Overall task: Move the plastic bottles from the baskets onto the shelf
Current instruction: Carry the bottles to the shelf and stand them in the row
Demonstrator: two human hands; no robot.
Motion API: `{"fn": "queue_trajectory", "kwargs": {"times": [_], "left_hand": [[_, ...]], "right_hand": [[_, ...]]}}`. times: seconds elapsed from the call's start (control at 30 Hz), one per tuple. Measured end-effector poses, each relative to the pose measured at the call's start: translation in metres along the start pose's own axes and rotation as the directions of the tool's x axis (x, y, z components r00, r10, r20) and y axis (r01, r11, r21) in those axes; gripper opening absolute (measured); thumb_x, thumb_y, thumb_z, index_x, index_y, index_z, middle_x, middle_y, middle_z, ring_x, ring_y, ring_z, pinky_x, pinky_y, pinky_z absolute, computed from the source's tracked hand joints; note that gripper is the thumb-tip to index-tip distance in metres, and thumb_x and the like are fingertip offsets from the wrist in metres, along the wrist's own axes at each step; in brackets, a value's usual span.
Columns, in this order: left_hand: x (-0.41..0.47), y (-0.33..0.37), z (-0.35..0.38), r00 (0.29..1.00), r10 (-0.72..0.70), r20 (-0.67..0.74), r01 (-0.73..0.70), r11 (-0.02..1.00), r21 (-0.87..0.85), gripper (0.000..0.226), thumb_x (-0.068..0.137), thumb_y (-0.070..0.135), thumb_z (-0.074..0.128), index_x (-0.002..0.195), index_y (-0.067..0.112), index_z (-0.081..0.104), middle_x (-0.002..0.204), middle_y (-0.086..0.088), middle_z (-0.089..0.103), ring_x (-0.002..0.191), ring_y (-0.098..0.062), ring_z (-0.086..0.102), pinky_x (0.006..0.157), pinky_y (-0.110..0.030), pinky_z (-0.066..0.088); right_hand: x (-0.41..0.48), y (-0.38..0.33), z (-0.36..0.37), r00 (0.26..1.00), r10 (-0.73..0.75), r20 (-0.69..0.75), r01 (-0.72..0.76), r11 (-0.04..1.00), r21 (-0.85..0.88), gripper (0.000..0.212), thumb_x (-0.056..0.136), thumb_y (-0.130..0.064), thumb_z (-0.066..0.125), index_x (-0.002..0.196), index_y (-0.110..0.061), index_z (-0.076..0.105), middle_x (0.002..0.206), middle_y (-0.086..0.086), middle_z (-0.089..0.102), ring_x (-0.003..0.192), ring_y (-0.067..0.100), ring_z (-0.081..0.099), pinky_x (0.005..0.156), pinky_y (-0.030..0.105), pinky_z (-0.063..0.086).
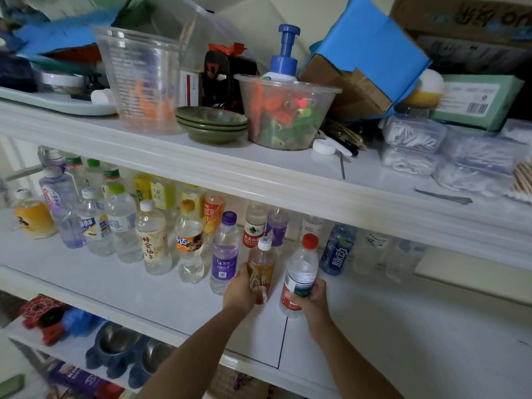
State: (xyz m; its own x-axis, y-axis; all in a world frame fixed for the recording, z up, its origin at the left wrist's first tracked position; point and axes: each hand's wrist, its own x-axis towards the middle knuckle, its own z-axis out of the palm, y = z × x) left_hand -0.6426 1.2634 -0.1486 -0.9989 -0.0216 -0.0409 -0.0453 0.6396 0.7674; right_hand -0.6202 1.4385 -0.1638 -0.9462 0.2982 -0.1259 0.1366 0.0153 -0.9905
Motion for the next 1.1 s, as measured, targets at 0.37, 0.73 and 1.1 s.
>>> {"fn": "queue_trajectory", "kwargs": {"times": [0.37,0.73,1.1], "left_hand": [[-0.01,-0.011,0.004,0.992,-0.056,0.112,0.058,0.998,-0.018,0.077,0.083,0.034,0.072,0.144,0.018,0.028,0.141,-0.006,0.049,0.126,-0.023,0.051,0.1,-0.035,0.047],[-0.064,-0.045,-0.035,0.966,0.108,0.234,-0.251,0.607,0.754,0.094,0.089,0.071,0.028,0.154,0.012,-0.004,0.163,-0.009,0.003,0.15,-0.022,0.004,0.121,-0.044,0.005],[-0.188,-0.111,-0.174,0.991,0.073,0.11,-0.132,0.565,0.814,0.091,0.092,0.067,0.031,0.153,0.015,-0.012,0.162,-0.003,-0.013,0.149,-0.021,-0.013,0.121,-0.044,-0.006]], "right_hand": [[0.0,0.01,0.0,0.997,0.039,0.066,-0.029,0.988,-0.154,0.08,0.073,-0.008,0.081,0.136,-0.019,0.032,0.119,-0.004,0.048,0.099,0.009,0.054,0.085,0.016,0.045],[-0.041,0.021,-0.03,0.955,0.045,0.294,0.264,0.321,-0.91,0.116,0.077,-0.078,0.049,0.154,-0.009,-0.004,0.162,0.014,0.002,0.149,0.032,0.002,0.121,0.045,0.008],[-0.179,-0.017,0.057,0.912,-0.051,0.406,0.409,0.172,-0.896,0.112,0.079,-0.079,0.044,0.153,-0.003,0.005,0.161,0.016,0.008,0.149,0.03,0.009,0.121,0.042,0.013]]}}
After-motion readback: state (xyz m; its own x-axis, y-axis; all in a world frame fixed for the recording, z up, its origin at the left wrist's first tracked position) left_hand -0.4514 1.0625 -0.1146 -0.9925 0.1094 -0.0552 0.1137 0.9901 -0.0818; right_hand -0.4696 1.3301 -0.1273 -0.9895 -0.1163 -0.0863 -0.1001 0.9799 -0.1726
